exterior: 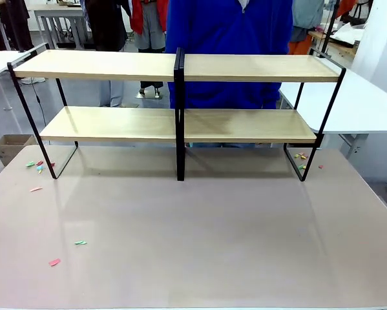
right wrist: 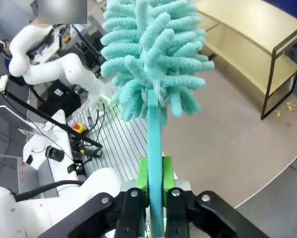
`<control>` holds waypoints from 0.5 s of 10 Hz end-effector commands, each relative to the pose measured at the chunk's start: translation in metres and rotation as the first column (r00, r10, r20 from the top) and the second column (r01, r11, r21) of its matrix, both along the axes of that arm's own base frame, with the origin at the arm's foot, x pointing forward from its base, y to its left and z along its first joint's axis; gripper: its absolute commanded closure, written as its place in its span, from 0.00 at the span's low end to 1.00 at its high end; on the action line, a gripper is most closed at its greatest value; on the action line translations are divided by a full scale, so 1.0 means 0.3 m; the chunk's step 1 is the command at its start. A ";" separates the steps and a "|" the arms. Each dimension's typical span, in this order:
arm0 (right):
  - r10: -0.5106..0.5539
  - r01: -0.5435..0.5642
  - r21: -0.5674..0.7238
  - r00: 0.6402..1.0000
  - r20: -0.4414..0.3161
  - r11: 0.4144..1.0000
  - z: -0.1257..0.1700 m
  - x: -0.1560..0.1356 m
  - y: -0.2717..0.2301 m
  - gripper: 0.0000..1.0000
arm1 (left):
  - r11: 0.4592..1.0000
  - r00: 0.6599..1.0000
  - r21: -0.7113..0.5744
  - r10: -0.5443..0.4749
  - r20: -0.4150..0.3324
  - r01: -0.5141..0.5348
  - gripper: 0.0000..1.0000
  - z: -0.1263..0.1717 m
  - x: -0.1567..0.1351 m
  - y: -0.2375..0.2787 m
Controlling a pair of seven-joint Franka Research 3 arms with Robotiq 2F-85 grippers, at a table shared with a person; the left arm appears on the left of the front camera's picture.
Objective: Clean the shelves.
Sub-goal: Clean another randomly selected level of the Shelf with the Duster, then place the Duster on the table.
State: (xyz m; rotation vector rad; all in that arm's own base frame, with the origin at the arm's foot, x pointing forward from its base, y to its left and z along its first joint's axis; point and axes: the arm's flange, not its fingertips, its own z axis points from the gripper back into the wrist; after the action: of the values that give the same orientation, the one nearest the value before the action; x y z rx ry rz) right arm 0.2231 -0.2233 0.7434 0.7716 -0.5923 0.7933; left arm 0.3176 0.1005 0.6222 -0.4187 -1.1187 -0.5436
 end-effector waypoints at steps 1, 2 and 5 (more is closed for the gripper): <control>0.036 -0.037 -0.087 0.999 -0.014 0.996 0.034 -0.006 0.036 0.88 | 1.000 1.000 0.007 0.012 -0.013 -0.012 0.00 0.004 -0.004 -0.002; 0.036 -0.037 -0.087 0.999 -0.014 0.996 0.034 -0.006 0.036 0.88 | 1.000 1.000 0.007 0.012 -0.013 -0.012 0.00 0.004 -0.004 -0.002; 0.036 -0.037 -0.087 0.999 -0.014 0.996 0.034 -0.006 0.036 0.88 | 1.000 1.000 0.007 0.012 -0.013 -0.012 0.00 0.004 -0.004 -0.002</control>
State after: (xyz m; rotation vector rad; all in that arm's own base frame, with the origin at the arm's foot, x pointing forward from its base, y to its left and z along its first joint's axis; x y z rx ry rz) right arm 0.2243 -0.2076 0.7549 0.7303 -0.5318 0.8133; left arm 0.3177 0.1004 0.6222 -0.4188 -1.1186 -0.5437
